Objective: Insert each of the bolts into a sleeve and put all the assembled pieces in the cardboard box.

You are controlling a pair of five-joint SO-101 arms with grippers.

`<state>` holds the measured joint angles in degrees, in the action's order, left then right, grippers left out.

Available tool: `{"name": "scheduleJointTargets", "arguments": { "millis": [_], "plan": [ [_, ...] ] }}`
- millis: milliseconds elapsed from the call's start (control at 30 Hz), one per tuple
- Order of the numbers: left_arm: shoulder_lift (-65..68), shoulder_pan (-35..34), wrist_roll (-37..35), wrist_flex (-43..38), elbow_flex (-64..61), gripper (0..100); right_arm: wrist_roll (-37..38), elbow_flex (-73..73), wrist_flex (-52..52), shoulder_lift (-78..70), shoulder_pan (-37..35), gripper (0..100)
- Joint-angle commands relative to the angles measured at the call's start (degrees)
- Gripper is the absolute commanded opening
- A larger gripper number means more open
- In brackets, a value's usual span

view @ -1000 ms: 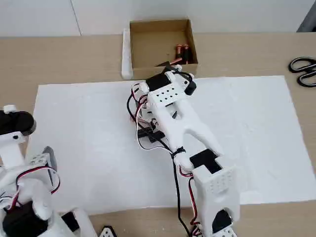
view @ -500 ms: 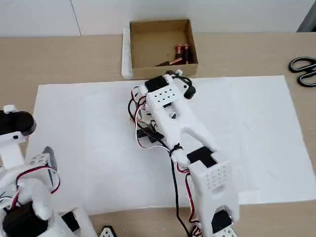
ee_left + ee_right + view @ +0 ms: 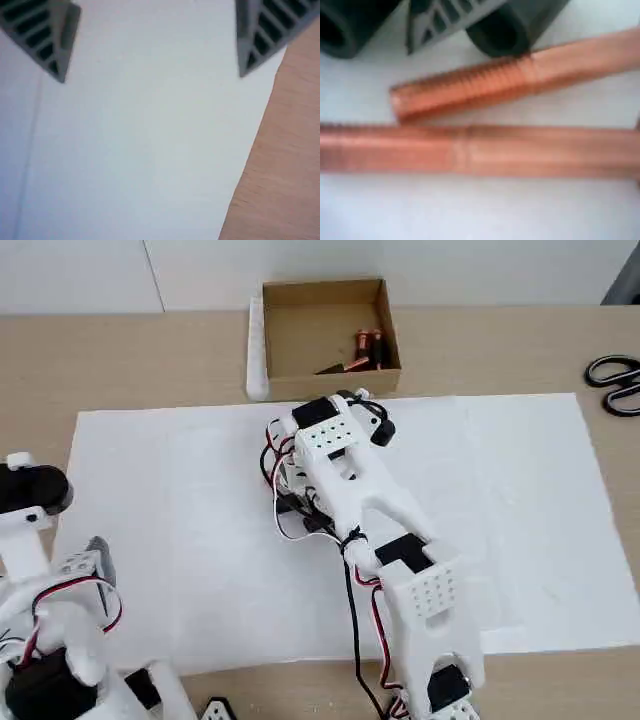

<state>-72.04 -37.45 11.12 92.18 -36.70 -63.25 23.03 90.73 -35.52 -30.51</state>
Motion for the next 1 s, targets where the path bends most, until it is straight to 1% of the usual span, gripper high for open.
{"name": "scheduleJointTargets", "arguments": {
  "millis": [0, 267, 367, 500, 700, 767, 800, 967],
  "plan": [
    [-0.18, 0.09, -0.35, -0.09, 1.89, 21, -0.53, 2.2, -0.57, 0.75, -0.04, 2.3],
    [-0.18, 0.09, -0.35, -0.09, 1.89, 21, -0.44, 2.2, 0.22, 0.92, 1.45, 1.8],
    [-0.18, 0.09, -0.35, -0.09, 1.89, 21, -0.09, 4.04, 3.74, 1.89, 2.77, 1.7],
    [-0.18, 0.09, -0.35, -0.09, 1.89, 21, 4.04, 6.59, 7.08, 5.67, 4.35, 0.4],
    [-0.18, 0.09, -0.35, -0.09, 1.89, 21, 7.3, 6.68, 7.25, 13.49, 8.22, 0.4],
    [-0.18, 0.09, -0.35, -0.09, 1.89, 21, 10.46, 6.59, 7.08, 15.16, 10.07, 0.4],
    [-0.18, 0.09, -0.35, -0.09, 1.89, 21, 13.36, 6.59, 6.81, 15.69, 11.03, 0.4],
    [-0.18, 0.09, -0.35, -0.09, 1.89, 21, 31.3, 6.51, 5.49, 15.87, 14.29, 0.4]
  ]
}}
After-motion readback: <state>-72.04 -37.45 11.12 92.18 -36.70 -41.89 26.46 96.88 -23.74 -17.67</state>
